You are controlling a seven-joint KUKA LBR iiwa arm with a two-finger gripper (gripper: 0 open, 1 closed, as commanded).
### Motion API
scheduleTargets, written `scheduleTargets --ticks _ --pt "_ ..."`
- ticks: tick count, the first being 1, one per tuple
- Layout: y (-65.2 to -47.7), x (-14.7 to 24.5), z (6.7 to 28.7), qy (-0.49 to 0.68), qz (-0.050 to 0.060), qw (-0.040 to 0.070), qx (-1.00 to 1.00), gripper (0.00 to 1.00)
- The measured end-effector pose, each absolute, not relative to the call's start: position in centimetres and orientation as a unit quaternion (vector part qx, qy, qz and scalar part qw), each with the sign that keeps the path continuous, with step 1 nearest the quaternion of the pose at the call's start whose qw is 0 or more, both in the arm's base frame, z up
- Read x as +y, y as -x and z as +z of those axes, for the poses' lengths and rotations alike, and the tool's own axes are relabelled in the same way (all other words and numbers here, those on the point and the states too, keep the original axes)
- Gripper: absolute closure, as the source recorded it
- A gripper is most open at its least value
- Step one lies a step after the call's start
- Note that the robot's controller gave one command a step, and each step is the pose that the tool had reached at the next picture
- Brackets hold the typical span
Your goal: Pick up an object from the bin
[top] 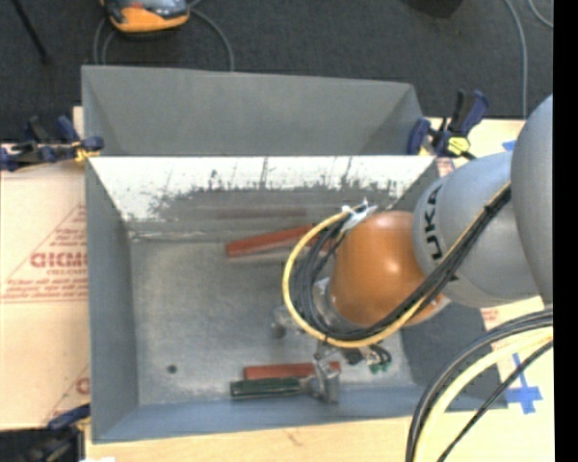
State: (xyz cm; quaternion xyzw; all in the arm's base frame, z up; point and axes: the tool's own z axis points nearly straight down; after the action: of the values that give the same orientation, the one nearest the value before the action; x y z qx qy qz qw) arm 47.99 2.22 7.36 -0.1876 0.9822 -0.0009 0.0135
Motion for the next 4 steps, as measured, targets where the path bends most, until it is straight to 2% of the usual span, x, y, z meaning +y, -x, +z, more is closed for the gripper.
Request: scheduleTargets --ticks 1,2,3,4 --pt "-47.44 2.16 7.10 0.188 0.000 0.004 0.982 1.00" --pt "-47.95 2.20 7.33 0.188 -0.001 0.013 0.982 0.00" --pt "-47.43 2.16 7.09 0.188 0.000 0.004 0.982 1.00" --pt "-47.95 2.20 7.33 0.188 -0.001 0.013 0.982 0.00"
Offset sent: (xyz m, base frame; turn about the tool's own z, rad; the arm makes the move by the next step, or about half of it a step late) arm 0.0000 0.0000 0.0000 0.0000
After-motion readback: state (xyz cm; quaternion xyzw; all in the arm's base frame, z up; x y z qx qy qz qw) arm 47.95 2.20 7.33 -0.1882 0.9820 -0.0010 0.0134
